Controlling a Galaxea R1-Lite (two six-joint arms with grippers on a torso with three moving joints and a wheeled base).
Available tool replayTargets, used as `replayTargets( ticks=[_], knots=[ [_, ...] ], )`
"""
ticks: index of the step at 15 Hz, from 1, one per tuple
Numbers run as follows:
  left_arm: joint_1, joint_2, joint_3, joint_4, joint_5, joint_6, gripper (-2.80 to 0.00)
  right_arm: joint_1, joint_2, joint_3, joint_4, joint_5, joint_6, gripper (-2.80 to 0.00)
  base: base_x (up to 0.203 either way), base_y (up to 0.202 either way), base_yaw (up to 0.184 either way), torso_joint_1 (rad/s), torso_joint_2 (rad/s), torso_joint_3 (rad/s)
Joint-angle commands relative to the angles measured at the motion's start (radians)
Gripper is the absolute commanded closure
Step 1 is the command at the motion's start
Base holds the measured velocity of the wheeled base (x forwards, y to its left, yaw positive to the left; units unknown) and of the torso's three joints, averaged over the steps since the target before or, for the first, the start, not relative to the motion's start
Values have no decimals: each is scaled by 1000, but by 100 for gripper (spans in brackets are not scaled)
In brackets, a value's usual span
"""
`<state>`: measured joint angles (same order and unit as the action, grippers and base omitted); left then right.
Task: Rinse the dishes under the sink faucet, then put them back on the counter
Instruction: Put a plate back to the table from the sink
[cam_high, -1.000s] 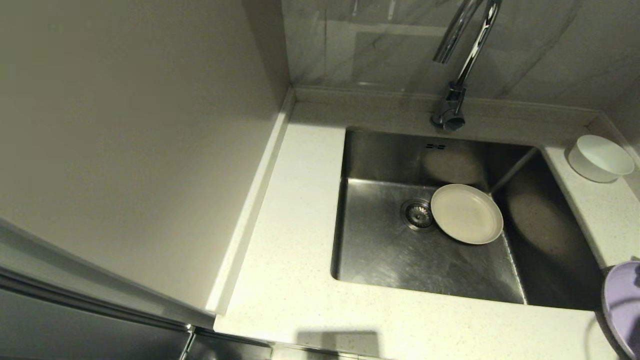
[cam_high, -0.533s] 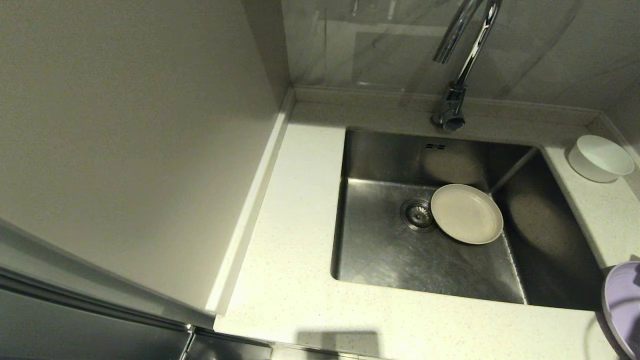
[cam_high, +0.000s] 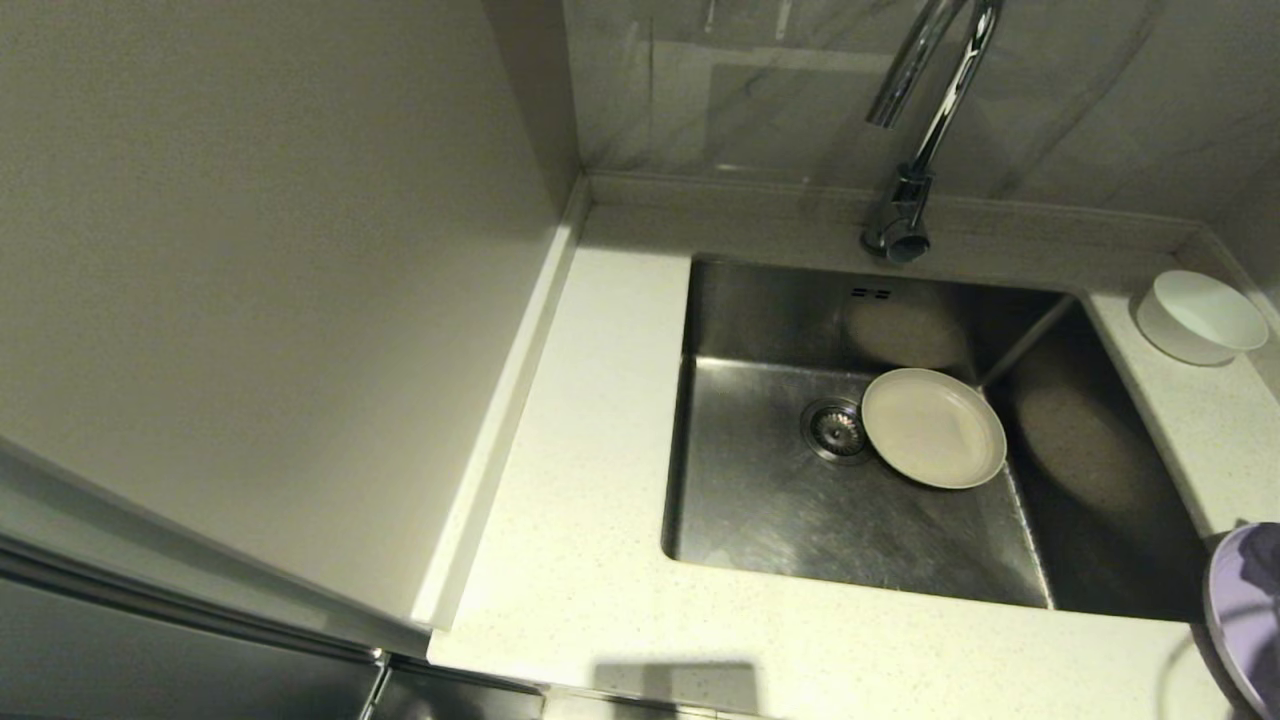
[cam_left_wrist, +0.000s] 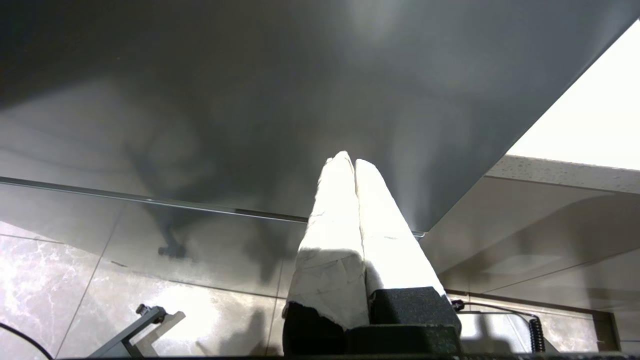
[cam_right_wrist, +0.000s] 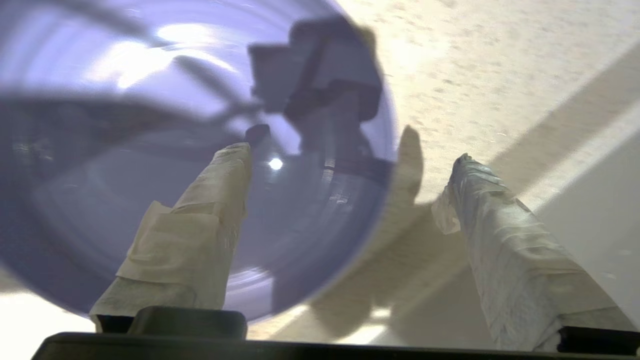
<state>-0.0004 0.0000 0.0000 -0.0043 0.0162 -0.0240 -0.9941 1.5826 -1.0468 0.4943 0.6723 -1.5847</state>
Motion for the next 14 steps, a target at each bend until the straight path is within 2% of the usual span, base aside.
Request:
replayTargets(
  ticks=[1, 2, 3, 7, 10, 12, 14],
  knots=[
    [0, -2, 0, 0, 1, -1, 0, 11, -19, 38, 1, 3, -15, -280, 0, 0, 0, 0, 0, 0],
    [0, -2, 0, 0, 1, -1, 0, 14, -19, 45, 0, 3, -17, -280, 0, 0, 0, 0, 0, 0],
    [0, -2, 0, 0, 1, -1, 0, 14, -18, 45, 0, 4, -20, 0, 0, 0, 0, 0, 0, 0],
    [0, -2, 0, 0, 1, -1, 0, 19, 12, 39, 0, 4, -50, 0, 0, 0, 0, 0, 0, 0],
    [0, -2, 0, 0, 1, -1, 0, 97, 23, -2, 0, 4, -29, 0, 0, 0, 0, 0, 0, 0],
    [0, -2, 0, 0, 1, -1, 0, 198, 11, -36, 1, 0, 75, 0, 0, 0, 0, 0, 0, 0],
    [0, -2, 0, 0, 1, -1, 0, 334, -13, -90, 3, -33, 269, 0, 0, 0, 0, 0, 0, 0]
  ],
)
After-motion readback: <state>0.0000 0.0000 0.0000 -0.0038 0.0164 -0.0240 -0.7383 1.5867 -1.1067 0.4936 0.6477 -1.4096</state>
